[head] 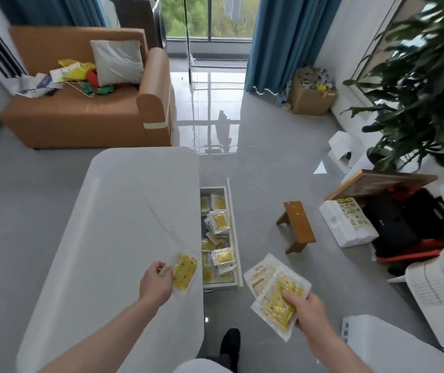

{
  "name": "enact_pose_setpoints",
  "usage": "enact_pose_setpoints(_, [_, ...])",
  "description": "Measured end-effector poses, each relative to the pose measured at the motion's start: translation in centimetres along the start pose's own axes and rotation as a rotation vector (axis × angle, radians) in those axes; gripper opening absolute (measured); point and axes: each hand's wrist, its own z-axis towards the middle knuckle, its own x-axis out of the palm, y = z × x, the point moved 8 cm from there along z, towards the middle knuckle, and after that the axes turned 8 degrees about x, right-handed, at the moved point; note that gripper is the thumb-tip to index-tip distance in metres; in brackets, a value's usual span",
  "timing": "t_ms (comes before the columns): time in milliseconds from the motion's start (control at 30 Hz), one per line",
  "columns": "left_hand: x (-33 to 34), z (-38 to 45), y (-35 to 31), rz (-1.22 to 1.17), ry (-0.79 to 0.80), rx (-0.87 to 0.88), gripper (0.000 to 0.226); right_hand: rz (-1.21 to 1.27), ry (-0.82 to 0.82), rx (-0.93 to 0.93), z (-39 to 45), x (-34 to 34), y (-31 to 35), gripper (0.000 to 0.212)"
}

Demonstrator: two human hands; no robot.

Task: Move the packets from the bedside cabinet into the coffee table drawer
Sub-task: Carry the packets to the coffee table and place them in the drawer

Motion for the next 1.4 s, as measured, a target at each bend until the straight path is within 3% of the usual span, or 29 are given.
enact_pose_setpoints(133, [5.3,3.5,-6.1,0.027,0.019,0.036,0.01,0.008,-0.062,0.009,3.9,-4.2,3.7,0.016])
enact_pose_setpoints(300, [10.6,6.4,-11.2,-0.013,0.023,0.026,0.009,-0.023,-0.02,0.043,8.9,-4.7,8.5,0.015])
enact_pose_setpoints(600, [15.1,11.8,-12.7,-0.072,-0.105,-0.208,0.01,-0.14,0.114,0.128,21.9,-0.8,18.2,0.016])
enact_pose_setpoints(800, [17.1,18.8,-13.1,-0.046,-0.182,-0.25,0.01,-0.235,0.162,0.172,32.0,4.1,22.7,0.016])
enact_pose_setpoints(1100, [25.4,33.1,-5.4,0.046,-0.14,-0.302,0.007,-0.297,0.147,0.155,47.2,10.1,20.7,0.01])
enact_pose_setpoints(1400, [33.4,46.9,-0.1,0.056,-0.12,-0.244,0.006,-0.276,0.102,0.173,57.7,10.7,15.0,0.008])
